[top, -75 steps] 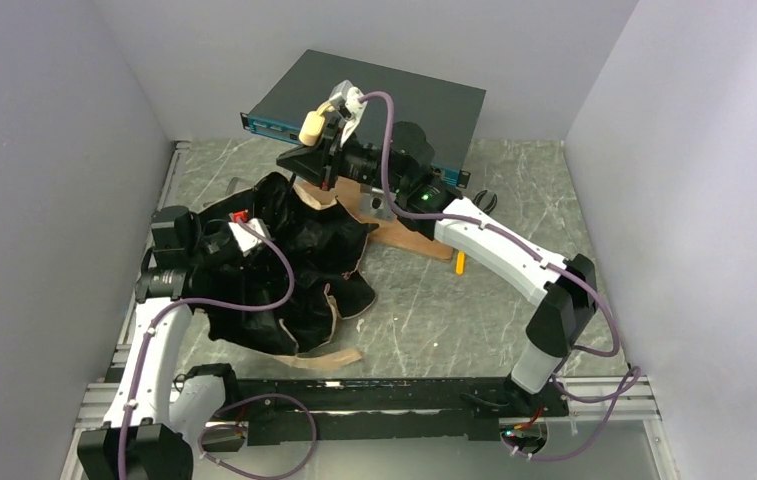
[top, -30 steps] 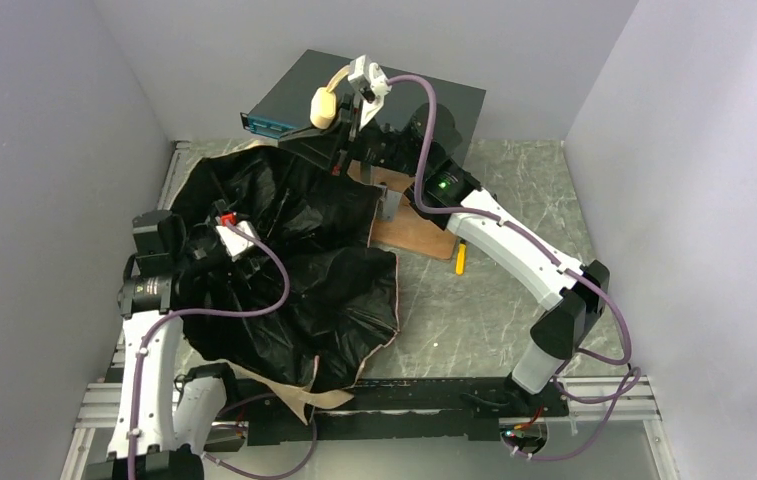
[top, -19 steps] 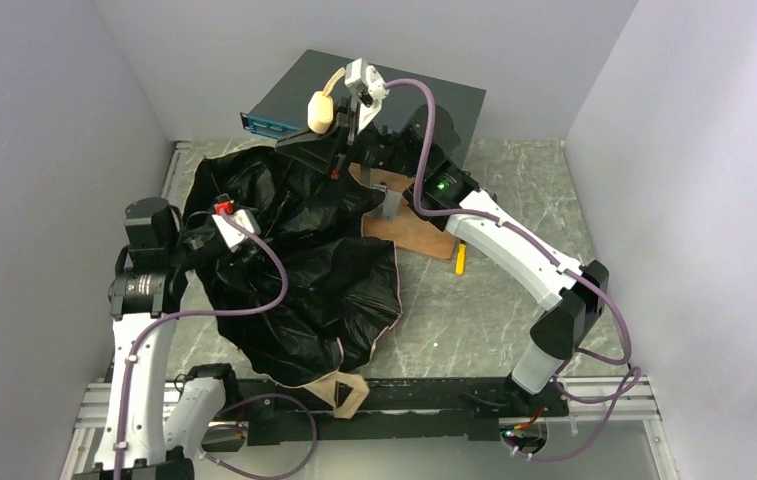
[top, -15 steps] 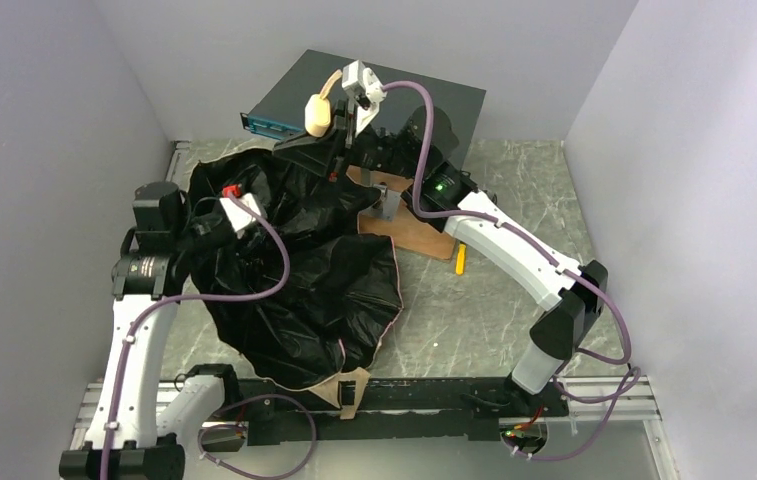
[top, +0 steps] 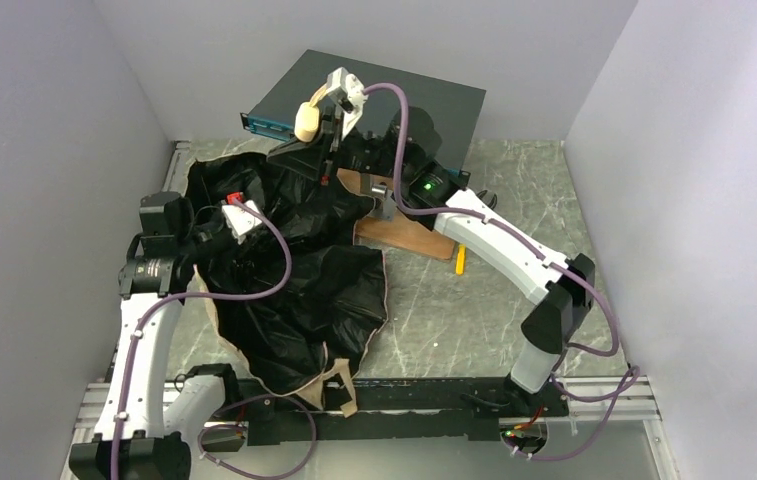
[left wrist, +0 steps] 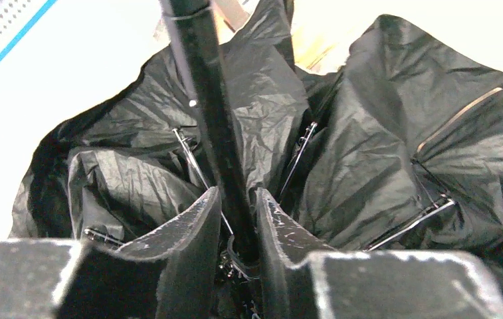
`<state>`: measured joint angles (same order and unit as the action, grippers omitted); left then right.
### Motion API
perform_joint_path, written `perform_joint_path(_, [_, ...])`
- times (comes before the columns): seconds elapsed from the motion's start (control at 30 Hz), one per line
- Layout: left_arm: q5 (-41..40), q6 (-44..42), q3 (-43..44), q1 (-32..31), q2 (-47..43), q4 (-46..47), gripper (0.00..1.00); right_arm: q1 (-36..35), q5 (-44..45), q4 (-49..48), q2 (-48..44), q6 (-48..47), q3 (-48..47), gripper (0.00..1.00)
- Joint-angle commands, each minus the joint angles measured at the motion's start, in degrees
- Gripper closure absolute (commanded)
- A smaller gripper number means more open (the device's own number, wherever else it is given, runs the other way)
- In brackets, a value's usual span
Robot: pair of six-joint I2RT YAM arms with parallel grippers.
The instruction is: Open the umbrella
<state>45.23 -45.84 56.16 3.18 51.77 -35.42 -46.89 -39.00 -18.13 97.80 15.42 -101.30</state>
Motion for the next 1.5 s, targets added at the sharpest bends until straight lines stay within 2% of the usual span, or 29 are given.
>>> perform_joint_path(0.0, [-7.9,-3.4,-3.9,4.9,3.4,-2.3,0.66,1.2,0.1,-10.0,-3.7,3.7,-8.5,1.00])
perform_joint_path(0.1, [-10.0,-2.7,-4.2,6.3,5.3,-0.8,0.61,1.6,0.1,-11.2,-3.0,5.1,-10.5,1.00])
perform_joint_path(0.47, [-20.4,-4.8,-5.3,8.2,8.4,4.5,0.62,3.1,-0.2,-15.9,0.0,11.5,-18.3,1.00])
perform_joint_path(0.63, [-25.1,-6.2,-4.8,9.6,8.5,6.6,0.59,4.1,0.5,-18.1,0.6,14.0,-20.1,1.00])
perform_joint_path(0.87, [-29.6,-7.8,-1.1,12.6,9.6,7.7,0.59,5.6,1.3,-21.9,0.8,19.1,-21.0,1.00])
perform_joint_path(0.93, [-31.1,-8.3,1.4,13.0,9.8,7.4,0.66,6.0,1.4,-22.6,0.7,19.9,-20.8,1.00])
perform_joint_path(1.0, [-32.4,-9.0,5.1,13.2,9.9,6.6,0.83,6.2,2.1,-23.6,-0.2,20.2,-18.6,1.00])
perform_joint_path(1.03, [-33.5,-9.3,6.9,13.1,10.0,6.8,0.88,6.5,2.5,-24.6,-0.7,20.4,-17.4,1.00])
perform_joint_path(1.07, [-34.8,-9.9,9.0,13.2,10.2,6.9,0.90,6.7,2.7,-24.8,-0.9,20.7,-16.8,1.00])
perform_joint_path(1.1, [-36.0,-11.0,11.0,13.4,10.6,6.9,0.89,6.9,3.0,-24.9,-0.9,21.3,-16.6,1.00])
perform_joint_path(1.27, [-37.6,-13.6,22.6,17.3,15.9,3.3,0.70,8.3,3.9,-28.2,-0.2,25.8,-18.1,1.00])
perform_joint_path(1.47, [-40.2,-19.7,24.2,21.4,18.6,7.4,0.65,9.3,5.1,-31.5,-1.3,29.0,-17.8,1.00])
